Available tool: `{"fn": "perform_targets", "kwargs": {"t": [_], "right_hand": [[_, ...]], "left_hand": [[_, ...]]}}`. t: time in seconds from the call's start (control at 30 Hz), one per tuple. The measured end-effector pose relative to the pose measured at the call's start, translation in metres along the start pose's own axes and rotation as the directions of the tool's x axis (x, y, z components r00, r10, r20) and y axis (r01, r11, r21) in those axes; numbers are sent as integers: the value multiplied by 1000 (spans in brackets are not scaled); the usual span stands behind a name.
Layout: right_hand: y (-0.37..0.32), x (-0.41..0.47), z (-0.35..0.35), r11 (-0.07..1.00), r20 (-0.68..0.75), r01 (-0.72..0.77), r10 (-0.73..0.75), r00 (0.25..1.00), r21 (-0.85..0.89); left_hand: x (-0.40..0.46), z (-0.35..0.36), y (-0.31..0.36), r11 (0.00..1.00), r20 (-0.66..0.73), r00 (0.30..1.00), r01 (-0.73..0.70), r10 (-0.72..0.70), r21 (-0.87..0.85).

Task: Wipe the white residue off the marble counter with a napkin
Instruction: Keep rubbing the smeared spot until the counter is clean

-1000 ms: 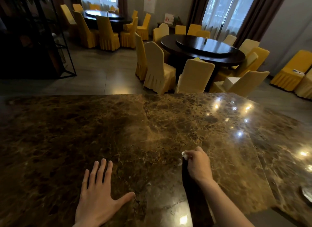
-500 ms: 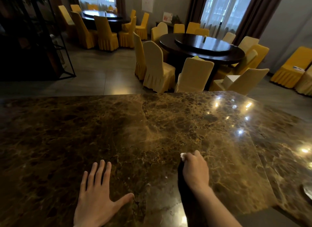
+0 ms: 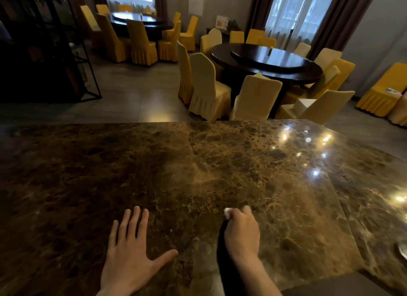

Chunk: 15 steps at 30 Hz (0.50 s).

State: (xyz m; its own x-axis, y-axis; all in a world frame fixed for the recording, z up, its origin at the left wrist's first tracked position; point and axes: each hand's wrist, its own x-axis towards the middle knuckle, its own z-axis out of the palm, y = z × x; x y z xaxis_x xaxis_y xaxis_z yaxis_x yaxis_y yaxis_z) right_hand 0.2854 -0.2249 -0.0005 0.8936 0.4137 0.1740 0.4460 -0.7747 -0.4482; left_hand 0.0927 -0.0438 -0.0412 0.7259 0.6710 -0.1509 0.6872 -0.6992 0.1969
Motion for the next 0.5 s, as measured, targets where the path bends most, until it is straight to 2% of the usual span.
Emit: {"fn": "perform_targets", "kwargs": {"t": [0.07,0.13,0.2,0.27,0.33,0.4,0.5], "right_hand": [[-17,-24,10,987,98,144,-150,984,69],[-12,-34,7,953,197,282,-299,934,111],[8,-17,-5,942,249,324,-336,908,88],[30,8,-21,972,198,235,-230,953,2],[50,31,-34,997,73,42,-38,997,-57],[59,42,-35,992,-4,-102,102,995,-69],[30,35,-21,992,-45,-123,122,992,-34]], "left_hand": [[2,0,-2,1000,-3,1000,-4,4,-8],[2,1,-2,1000,0,1000,-6,6,-7],[1,1,-1,1000,-8,1000,-5,5,-8],[1,2,-1,1000,-12,1000,-5,5,-6],[1,2,-1,1000,-15,1000,-5,5,-8],[1,3,-1,1000,-13,1000,-6,6,-8],[2,4,-1,1000,-31,999,-9,8,-19]]}}
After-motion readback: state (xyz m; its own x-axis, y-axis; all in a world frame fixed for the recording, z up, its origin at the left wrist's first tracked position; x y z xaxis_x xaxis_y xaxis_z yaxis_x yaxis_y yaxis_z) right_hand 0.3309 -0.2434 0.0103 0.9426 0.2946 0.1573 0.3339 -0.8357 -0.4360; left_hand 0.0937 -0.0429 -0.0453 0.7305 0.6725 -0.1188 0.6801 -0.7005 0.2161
